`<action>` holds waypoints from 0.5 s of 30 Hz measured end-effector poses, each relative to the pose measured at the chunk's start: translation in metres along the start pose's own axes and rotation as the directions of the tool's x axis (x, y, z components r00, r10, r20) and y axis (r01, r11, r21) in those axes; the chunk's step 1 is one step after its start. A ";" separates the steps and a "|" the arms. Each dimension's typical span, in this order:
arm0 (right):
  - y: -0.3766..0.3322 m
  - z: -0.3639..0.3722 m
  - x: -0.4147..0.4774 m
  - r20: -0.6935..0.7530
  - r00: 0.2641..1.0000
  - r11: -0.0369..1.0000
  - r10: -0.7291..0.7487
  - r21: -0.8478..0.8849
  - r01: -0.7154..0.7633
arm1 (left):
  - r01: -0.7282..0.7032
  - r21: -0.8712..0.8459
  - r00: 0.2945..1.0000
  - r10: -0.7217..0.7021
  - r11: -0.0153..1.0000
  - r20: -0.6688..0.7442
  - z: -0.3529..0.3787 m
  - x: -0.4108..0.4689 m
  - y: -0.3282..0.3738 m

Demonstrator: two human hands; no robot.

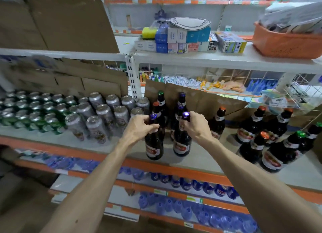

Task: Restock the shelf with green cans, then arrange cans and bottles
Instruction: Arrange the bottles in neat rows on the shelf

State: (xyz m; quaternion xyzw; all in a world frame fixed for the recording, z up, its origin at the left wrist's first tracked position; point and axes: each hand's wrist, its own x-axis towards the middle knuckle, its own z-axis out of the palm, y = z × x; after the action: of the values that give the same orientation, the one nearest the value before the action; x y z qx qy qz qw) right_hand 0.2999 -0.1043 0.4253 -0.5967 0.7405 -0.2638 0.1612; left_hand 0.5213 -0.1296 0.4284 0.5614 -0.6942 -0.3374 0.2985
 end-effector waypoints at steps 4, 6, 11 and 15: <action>-0.014 0.015 -0.005 0.033 0.999 0.999 -0.002 0.047 0.001 | 0.031 0.107 0.998 -0.026 0.994 -0.049 -0.020 -0.002 -0.013; -0.018 0.022 -0.005 0.053 0.999 0.999 -0.004 0.055 0.001 | 0.039 0.127 0.998 -0.033 0.991 -0.047 -0.023 0.000 -0.018; -0.024 0.027 -0.005 0.034 0.999 0.999 0.003 0.046 -0.005 | 0.029 0.109 0.999 -0.025 0.994 -0.036 -0.022 0.011 -0.025; -0.023 0.027 -0.007 0.002 1.000 0.997 0.028 0.065 -0.028 | 0.017 0.074 1.000 -0.015 0.997 -0.021 -0.014 0.020 -0.029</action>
State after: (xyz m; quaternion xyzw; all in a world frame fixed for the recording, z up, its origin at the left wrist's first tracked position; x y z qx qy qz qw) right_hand 0.3352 -0.1062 0.4166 -0.5809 0.7397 -0.2854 0.1846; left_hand 0.5455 -0.1548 0.4140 0.5811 -0.6987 -0.3078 0.2819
